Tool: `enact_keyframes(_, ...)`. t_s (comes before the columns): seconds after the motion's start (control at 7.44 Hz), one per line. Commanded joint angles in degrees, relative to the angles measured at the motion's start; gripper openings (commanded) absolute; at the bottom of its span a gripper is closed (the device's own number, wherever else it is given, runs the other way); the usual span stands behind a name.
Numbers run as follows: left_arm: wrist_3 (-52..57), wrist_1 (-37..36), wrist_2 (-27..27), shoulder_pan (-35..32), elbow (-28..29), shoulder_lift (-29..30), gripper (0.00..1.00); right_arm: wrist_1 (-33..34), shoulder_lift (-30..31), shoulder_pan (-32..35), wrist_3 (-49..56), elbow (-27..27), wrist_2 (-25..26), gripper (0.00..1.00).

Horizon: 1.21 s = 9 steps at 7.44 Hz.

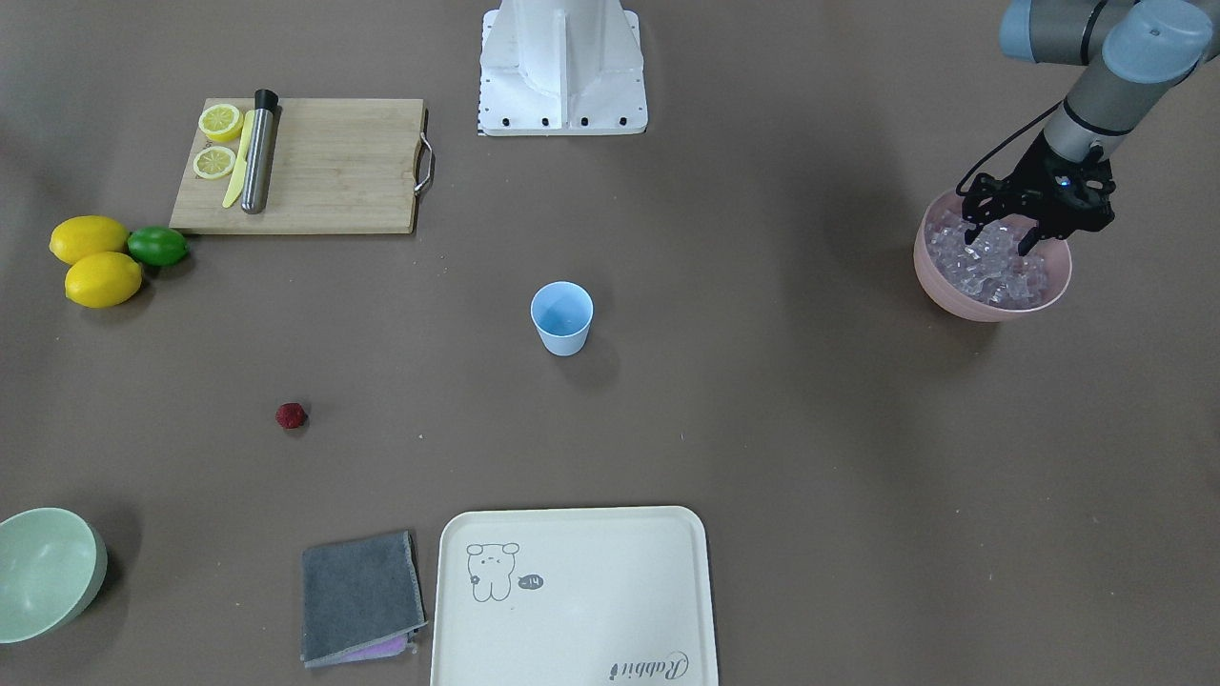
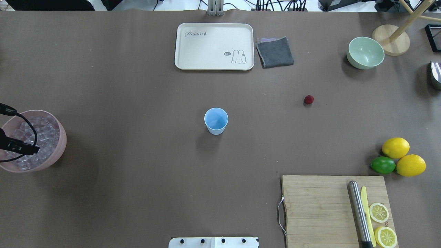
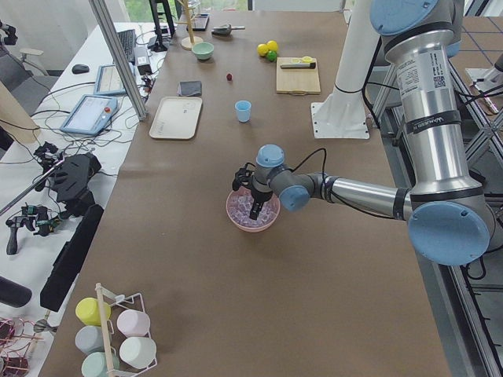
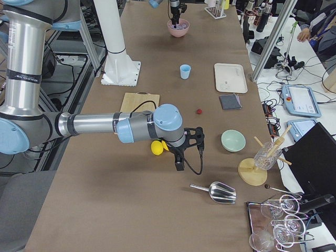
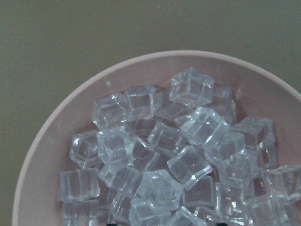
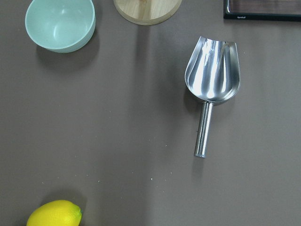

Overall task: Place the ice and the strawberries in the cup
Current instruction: 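Lower the left gripper into the pink bowl and grasp an ice cube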

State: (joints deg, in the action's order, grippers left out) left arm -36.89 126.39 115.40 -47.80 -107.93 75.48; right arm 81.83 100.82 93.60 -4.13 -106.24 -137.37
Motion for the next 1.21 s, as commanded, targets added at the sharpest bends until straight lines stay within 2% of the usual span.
enact_keyframes(0.0, 0.06, 0.0, 0.09, -0.02, 0.18, 0.02, 0.59, 0.08, -0.01, 0.0, 0.0, -0.02, 0.0, 1.0)
enact_keyframes(0.67, 0.06, 0.0, 0.7, -0.63, -0.52, -0.33, 0.01, -0.01, -0.09, 0.0, 0.0, 0.07, 0.0, 1.0)
enact_keyframes(1.07, 0.24, 0.0, 2.44, -0.98, -0.52, 0.28, 0.0, 0.08, -0.36, 0.0, -0.09, 0.07, 0.0, 1.0)
